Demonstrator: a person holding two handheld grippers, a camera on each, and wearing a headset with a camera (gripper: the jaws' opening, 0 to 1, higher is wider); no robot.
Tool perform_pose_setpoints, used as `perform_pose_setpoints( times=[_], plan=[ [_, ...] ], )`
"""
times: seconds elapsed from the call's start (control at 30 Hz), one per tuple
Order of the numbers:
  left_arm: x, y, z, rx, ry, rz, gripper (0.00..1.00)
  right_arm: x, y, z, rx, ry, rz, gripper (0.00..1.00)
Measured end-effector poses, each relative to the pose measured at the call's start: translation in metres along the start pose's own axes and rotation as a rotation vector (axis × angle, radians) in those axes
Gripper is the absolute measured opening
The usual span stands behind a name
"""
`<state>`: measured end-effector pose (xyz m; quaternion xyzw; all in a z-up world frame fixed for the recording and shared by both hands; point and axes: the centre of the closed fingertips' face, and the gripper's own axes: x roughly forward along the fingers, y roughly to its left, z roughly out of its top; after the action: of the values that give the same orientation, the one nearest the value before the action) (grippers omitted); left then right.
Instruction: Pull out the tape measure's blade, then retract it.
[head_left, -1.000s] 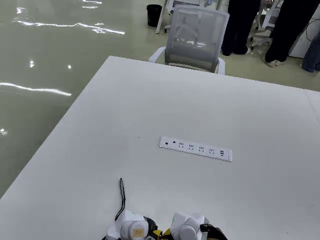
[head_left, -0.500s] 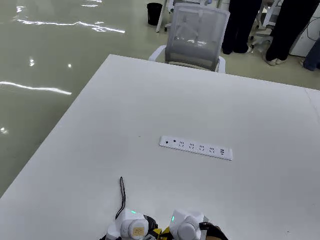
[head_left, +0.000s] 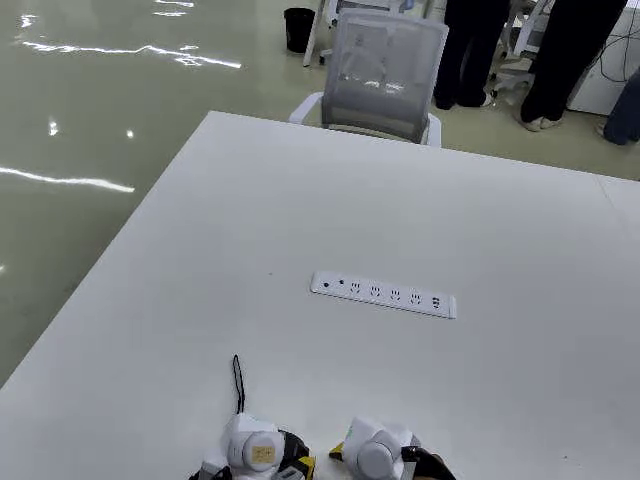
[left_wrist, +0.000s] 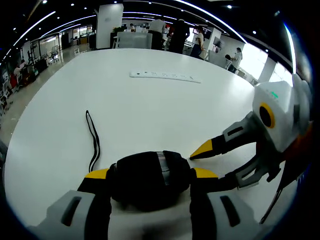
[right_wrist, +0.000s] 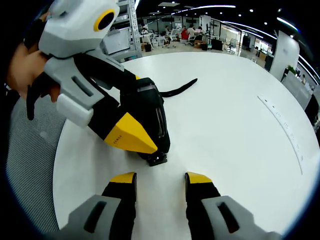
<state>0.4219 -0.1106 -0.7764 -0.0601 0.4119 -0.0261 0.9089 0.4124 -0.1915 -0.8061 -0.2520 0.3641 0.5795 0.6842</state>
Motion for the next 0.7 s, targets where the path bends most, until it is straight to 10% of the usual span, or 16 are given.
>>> perform_pose_setpoints(
  times=[0.33,0.5,0.7],
  plan=[
    [-0.002,0.002,0.012,0.033,-0.020,-0.029,0.64,-0.014,-0.011,-0.012,0.058,-0.003,-0.062,0.68],
    [-0.009,0.020,0.041,-0.001,-0.143,0.019,0.81,-0.019,-0.018,-0.016,0.094,-0.010,-0.101,0.81],
    [-0.010,0.027,0.052,-0.041,-0.154,-0.034,0.98,-0.029,-0.028,-0.014,0.147,-0.042,-0.149,1.00]
  ],
)
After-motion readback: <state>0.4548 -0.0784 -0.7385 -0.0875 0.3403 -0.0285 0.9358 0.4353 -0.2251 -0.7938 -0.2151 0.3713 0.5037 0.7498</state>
